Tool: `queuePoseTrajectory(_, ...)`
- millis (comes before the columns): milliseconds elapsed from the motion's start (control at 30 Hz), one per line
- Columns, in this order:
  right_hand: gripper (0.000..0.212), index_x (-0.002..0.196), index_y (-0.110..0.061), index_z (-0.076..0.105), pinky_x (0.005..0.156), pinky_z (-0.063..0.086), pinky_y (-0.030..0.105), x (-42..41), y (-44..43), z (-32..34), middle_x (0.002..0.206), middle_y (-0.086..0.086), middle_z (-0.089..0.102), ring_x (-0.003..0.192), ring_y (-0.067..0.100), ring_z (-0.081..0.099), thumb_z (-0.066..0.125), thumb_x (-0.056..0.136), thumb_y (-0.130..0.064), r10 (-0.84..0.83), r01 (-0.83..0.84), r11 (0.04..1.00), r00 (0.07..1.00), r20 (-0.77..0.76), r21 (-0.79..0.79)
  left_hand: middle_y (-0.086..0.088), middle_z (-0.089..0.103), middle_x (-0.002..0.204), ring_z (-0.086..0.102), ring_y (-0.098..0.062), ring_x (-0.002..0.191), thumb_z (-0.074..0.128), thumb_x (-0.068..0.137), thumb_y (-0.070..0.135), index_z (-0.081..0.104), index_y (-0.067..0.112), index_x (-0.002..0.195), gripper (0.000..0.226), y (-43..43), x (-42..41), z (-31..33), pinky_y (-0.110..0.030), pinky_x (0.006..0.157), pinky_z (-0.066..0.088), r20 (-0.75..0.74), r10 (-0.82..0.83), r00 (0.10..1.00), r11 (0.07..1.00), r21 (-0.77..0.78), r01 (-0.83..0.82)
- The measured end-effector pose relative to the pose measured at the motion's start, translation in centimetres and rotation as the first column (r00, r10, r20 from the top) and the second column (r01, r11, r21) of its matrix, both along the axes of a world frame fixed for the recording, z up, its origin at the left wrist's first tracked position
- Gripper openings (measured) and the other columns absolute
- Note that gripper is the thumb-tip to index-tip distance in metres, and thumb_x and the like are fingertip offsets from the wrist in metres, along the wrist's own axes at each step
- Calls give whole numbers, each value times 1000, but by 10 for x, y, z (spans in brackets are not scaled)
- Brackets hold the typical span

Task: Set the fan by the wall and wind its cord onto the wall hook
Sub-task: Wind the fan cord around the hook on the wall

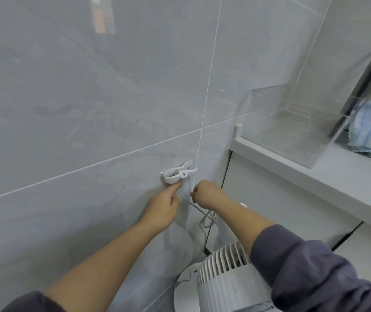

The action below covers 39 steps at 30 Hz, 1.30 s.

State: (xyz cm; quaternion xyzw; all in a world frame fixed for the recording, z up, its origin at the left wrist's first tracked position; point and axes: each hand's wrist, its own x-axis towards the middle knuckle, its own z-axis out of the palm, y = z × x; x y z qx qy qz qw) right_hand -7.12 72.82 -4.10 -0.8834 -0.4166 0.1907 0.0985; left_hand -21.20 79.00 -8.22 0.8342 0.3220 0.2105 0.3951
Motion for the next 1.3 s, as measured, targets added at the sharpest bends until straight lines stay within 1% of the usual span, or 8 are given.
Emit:
queuePoseTrajectory(233,17,93,-10,60,49,38,25,-14,-10,10,76,8,52,54,19,43,44,98,-9,17,-15,1000,960,-278,10,8,65,114,65,-17,97,39,90,9,47,32,137,52,0,-5,-3,-29,84,50,-45,-45,998,998,-37,43)
queuePoseTrajectory(400,25,80,-11,51,43,29,20,-20,-13,5,66,8,44,47,16,34,38,101,-14,-89,122,992,880,-467,40,-7,72,87,67,-17,75,39,82,-4,60,20,79,32,0,-14,-15,-30,78,54,19,118,993,981,-157,-114)
queuePoseTrajectory(533,33,70,-8,51,48,40,28,-26,-9,3,68,11,51,50,20,43,38,101,-13,-115,189,978,830,-545,82,-9,69,77,65,-21,74,42,87,-7,63,7,83,26,0,-21,-24,-22,72,55,43,105,994,935,-344,-84)
queuePoseTrajectory(633,30,79,-4,59,55,46,28,-30,-4,5,82,17,59,60,24,52,40,99,-14,-69,112,992,875,-479,62,-1,69,75,62,-10,70,51,89,4,69,12,79,22,-7,-19,-22,-12,61,46,49,25,999,884,-468,1)
queuePoseTrajectory(800,27,90,-9,72,57,39,24,-28,-1,11,74,5,56,63,17,46,46,95,-15,21,3,998,943,-333,71,-2,72,71,60,-7,55,55,90,23,69,13,86,17,-10,-14,-18,-28,73,48,103,-9,995,710,-700,79)
queuePoseTrajectory(967,21,84,-11,71,49,34,23,-30,0,8,76,8,54,72,24,43,52,93,-14,-22,62,994,915,-402,87,3,57,60,50,-8,47,66,85,36,71,23,71,20,-16,-14,-16,-22,54,43,32,-60,998,750,-658,66)
queuePoseTrajectory(1133,18,88,-4,73,54,41,21,-28,0,5,76,8,63,67,19,54,60,91,-15,-55,111,986,921,-386,125,10,54,51,49,-8,51,65,82,29,77,23,69,18,-21,-19,-13,-20,53,45,-24,-44,999,790,-613,20)
queuePoseTrajectory(1300,15,78,-9,64,49,42,18,-36,2,3,77,6,66,59,13,58,60,90,-17,-84,178,971,881,-466,160,-3,56,59,49,-24,60,47,86,21,59,15,59,30,-13,-34,-13,-33,62,44,-95,134,986,932,-327,-158)
